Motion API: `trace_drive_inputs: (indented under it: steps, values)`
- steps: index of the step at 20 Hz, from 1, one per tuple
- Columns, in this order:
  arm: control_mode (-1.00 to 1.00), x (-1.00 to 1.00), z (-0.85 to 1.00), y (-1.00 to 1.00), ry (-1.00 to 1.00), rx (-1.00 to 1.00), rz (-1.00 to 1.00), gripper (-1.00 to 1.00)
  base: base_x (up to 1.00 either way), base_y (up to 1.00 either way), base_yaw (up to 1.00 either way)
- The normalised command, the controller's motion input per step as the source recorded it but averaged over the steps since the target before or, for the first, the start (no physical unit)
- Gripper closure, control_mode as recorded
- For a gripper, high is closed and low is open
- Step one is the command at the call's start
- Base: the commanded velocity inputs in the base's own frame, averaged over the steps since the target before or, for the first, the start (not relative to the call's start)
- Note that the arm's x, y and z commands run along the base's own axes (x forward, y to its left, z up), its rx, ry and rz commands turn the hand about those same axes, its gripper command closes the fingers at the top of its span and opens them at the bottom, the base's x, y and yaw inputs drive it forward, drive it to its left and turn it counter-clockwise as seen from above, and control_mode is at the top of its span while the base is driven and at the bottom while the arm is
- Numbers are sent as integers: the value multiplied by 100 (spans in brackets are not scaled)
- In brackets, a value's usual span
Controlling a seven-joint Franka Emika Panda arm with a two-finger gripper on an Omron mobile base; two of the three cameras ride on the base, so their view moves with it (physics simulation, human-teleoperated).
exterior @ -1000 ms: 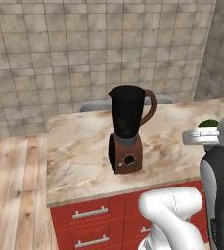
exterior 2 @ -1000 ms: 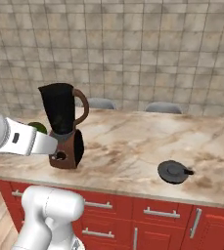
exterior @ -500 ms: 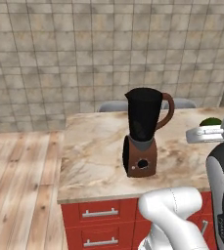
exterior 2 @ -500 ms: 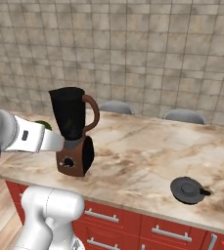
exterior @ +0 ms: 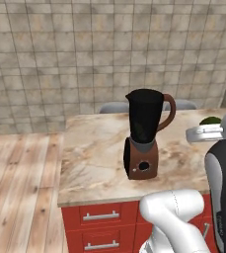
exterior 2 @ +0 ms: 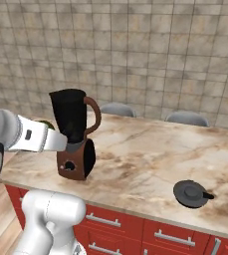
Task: Grab the lime and lemon wedge from the fridge, place them in the blender, close the lid, and turn on the blender to create a marinade.
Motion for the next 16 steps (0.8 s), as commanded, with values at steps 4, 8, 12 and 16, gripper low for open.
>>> trace_drive_inputs:
  steps: [4,8,12,16]
  values:
    - [-100,32,38,0,4,0,2,100,0,0,0]
    - [-100,16,66,0,17,0,5,100,0,0,0]
    - [-100,19,53,0,22,1,8,100,0,0,0]
    - [-100,40,23,0,21,0,7,100,0,0,0]
